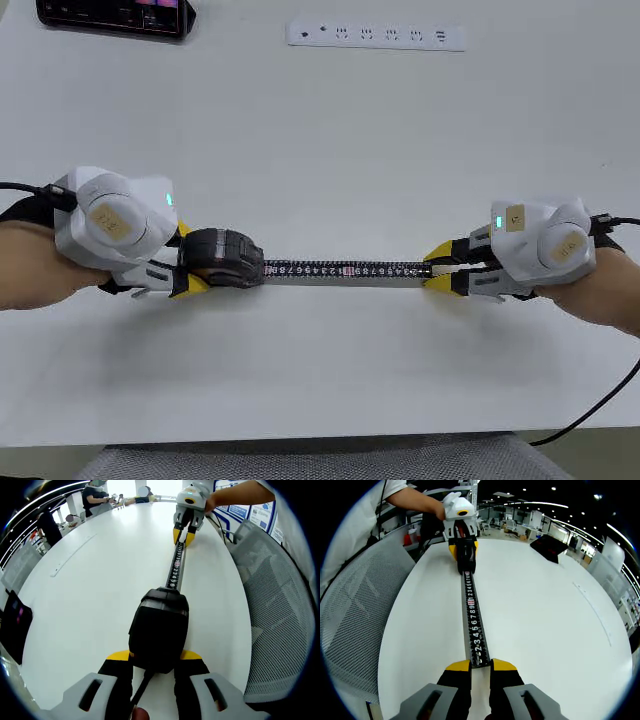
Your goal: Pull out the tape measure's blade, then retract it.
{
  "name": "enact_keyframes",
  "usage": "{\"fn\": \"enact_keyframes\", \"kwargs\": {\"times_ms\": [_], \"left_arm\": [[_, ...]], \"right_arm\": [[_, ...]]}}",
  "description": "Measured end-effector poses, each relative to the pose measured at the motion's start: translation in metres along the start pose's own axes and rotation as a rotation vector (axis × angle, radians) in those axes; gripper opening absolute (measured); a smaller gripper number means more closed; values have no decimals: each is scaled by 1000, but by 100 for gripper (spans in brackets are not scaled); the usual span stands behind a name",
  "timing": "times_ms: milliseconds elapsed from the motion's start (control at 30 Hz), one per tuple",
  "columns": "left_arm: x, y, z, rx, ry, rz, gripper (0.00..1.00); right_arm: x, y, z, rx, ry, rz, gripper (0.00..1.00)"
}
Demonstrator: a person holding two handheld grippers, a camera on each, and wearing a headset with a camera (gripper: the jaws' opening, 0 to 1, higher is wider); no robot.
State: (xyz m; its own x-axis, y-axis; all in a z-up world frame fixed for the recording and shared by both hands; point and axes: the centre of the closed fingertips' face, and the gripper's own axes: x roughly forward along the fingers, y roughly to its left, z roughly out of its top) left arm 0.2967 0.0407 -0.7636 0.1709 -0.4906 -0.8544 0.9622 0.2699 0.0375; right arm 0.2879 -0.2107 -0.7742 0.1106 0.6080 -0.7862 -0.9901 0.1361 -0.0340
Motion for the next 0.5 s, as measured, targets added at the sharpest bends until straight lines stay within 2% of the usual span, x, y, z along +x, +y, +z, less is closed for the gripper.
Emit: {"fn": "enact_keyframes", "kwargs": {"times_ms": [500], "left_arm": [[0, 0, 0, 1, 2, 1, 26]], "right_arm": [[-10, -4, -10, 1, 21, 2, 9]]}}
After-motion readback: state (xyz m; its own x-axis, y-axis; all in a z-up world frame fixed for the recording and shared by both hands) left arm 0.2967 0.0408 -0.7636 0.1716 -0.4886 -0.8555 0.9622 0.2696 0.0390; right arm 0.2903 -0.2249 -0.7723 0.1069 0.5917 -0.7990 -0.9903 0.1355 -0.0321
